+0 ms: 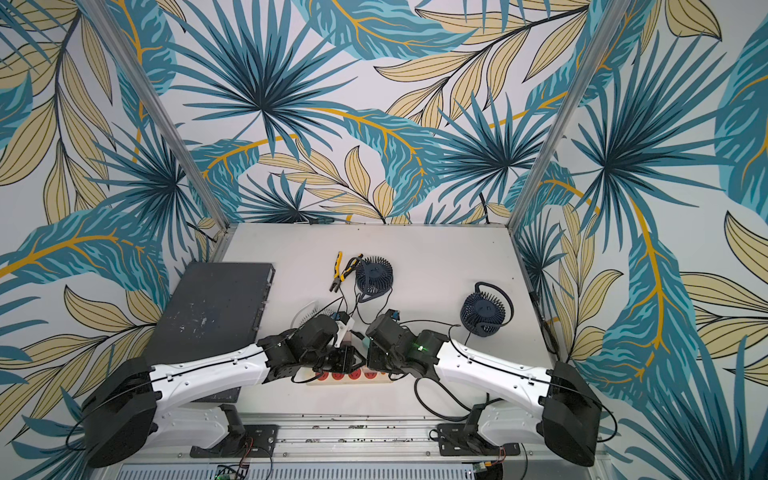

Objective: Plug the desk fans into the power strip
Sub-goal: Insert the plug into the socket.

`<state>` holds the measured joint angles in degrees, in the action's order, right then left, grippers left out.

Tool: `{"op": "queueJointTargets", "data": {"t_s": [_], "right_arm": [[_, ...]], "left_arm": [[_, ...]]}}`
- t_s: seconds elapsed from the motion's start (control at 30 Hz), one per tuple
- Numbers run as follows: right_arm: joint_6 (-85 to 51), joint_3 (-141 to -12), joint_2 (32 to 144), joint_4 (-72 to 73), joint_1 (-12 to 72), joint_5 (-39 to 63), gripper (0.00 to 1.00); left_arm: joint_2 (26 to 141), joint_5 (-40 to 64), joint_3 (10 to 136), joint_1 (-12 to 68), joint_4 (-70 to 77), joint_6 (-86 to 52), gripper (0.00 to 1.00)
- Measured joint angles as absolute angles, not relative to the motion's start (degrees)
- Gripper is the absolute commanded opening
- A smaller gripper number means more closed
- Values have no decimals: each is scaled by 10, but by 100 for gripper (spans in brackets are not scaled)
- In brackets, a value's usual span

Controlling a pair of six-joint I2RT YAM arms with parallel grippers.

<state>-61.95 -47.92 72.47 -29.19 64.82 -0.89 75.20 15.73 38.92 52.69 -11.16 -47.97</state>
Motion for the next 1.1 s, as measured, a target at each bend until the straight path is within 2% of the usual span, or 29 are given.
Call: {"op": "queueJointTargets", "data": {"t_s": [0.63,1.1], "right_arm": [[-615,-503,765,-321,659,-4,15],[-607,-527,793,-366,680,-39,7]], "left_arm": [[798,178,429,527,-159,-452,39],[823,201,452,527,-178,-427,38]]}}
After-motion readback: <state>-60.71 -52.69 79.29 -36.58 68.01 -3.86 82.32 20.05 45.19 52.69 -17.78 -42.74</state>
